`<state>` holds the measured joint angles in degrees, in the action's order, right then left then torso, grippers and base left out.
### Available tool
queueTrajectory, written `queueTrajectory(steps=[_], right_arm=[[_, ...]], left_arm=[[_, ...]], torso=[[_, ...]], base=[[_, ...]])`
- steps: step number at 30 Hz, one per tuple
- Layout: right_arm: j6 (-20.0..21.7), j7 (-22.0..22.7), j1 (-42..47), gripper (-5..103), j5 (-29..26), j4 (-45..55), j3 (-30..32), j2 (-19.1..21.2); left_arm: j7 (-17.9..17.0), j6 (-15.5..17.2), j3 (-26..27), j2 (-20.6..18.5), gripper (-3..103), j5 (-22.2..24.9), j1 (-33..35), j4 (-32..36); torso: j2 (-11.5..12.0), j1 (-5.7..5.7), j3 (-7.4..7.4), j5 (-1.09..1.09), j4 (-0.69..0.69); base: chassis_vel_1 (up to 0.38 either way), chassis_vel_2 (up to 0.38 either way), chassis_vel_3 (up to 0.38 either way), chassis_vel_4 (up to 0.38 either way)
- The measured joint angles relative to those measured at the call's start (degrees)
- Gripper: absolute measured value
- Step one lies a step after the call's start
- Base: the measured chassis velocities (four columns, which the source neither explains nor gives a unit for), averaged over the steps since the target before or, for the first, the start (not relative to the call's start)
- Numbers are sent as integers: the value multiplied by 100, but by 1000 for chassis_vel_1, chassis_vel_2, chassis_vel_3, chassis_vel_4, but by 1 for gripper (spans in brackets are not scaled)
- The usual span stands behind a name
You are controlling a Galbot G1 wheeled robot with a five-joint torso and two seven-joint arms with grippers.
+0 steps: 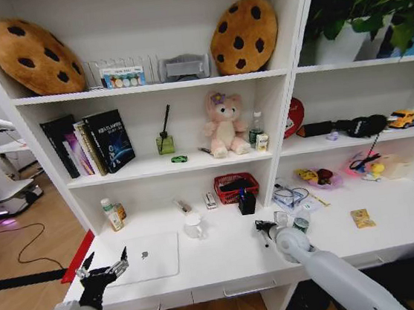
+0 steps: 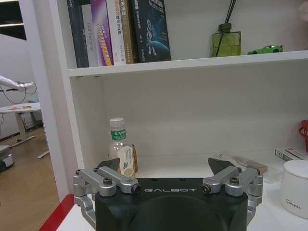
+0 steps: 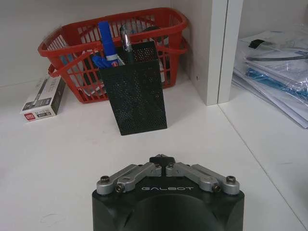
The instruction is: Organize the objects on the table.
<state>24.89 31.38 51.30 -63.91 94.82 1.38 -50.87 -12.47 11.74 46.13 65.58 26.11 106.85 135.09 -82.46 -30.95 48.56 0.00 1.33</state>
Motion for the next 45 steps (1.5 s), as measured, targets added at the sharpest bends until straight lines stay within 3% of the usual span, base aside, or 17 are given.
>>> queueTrajectory(steps=[6, 9, 12, 14, 16, 17, 19, 23, 25, 28, 29, 32, 34, 37, 40, 43, 45], right_arm=[[-27, -234, 23, -1, 214, 83, 15, 25], [-60, -266, 32, 9, 338, 97, 15, 24], [-62, -269, 33, 9, 350, 97, 15, 25], [-66, -272, 36, 26, 366, 97, 15, 25], [-68, -272, 38, 26, 371, 97, 15, 24], [-70, -272, 42, 37, 376, 96, 15, 23], [-71, -258, 66, 48, 311, 47, 15, 17], [-50, -228, 80, 58, 201, -28, 15, -2], [-12, -187, 66, 72, 110, -99, -7, -24], [24, -150, 46, 70, -3, -109, -26, -29], [31, -87, 33, 59, -45, -120, -36, -45], [33, -50, 35, 59, -57, -109, -49, -49], [33, -39, 53, 43, -65, -83, -52, -43], [32, -38, 66, 37, -66, -73, -52, -40], [-29, -40, 92, 21, -10, -86, -58, -40], [-36, -39, 80, 13, 0, -91, -64, -39], [-40, -39, 64, 12, 10, -101, -69, -39]], left_arm=[[0, 0, 0, 0, 100, 0, 0, 0], [0, 0, 0, 0, 100, 0, 0, 0], [0, 0, 0, 0, 100, 0, 0, 0], [0, 0, 0, 0, 100, 0, 0, 0], [0, 0, 0, 0, 100, 0, 0, 0], [0, 0, 0, 0, 100, 0, 0, 0], [0, 0, 0, 0, 100, 0, 0, 0], [0, 0, 0, 0, 100, 0, 0, 0], [0, 0, 0, 0, 100, 0, 0, 0], [0, 0, 0, 0, 100, 0, 0, 0], [0, 0, 0, 0, 100, 0, 0, 0], [0, 0, 0, 0, 100, 0, 0, 0], [0, 0, 0, 0, 100, 0, 0, 0], [0, 0, 0, 0, 100, 0, 0, 0], [0, 0, 0, 0, 100, 0, 0, 0], [0, 0, 0, 0, 100, 0, 0, 0], [0, 0, 0, 0, 100, 0, 0, 0]], torso=[[0, 0, 0, 0, 0], [0, 0, 0, 0, 0], [0, 0, 0, 0, 0], [0, 0, 0, 0, 0], [0, 0, 0, 0, 0], [0, 0, 0, 0, 0], [0, 0, 0, 0, 0], [0, 0, 0, 0, 0], [0, 0, 0, 0, 0], [-1, 0, -1, -2, -1], [-1, 0, -1, -4, 0], [-1, 0, -1, -2, 1], [-1, 0, -1, 0, 0], [-1, 0, -1, 0, 0], [0, 0, 0, 0, 0], [0, 0, 0, 1, 0], [0, 0, 0, 1, 0]], base=[[0, 0, 0, 0], [0, 0, 0, 0], [0, 0, 0, 0], [0, 0, 0, 0], [0, 0, 0, 0], [0, 0, 0, 0], [0, 0, 0, 0], [0, 0, 0, 0], [0, 0, 0, 0], [0, 0, 0, 0], [0, 0, 0, 0], [0, 0, 0, 0], [0, 0, 0, 0], [0, 0, 0, 0], [0, 0, 0, 0], [0, 0, 0, 0], [0, 0, 0, 0]])
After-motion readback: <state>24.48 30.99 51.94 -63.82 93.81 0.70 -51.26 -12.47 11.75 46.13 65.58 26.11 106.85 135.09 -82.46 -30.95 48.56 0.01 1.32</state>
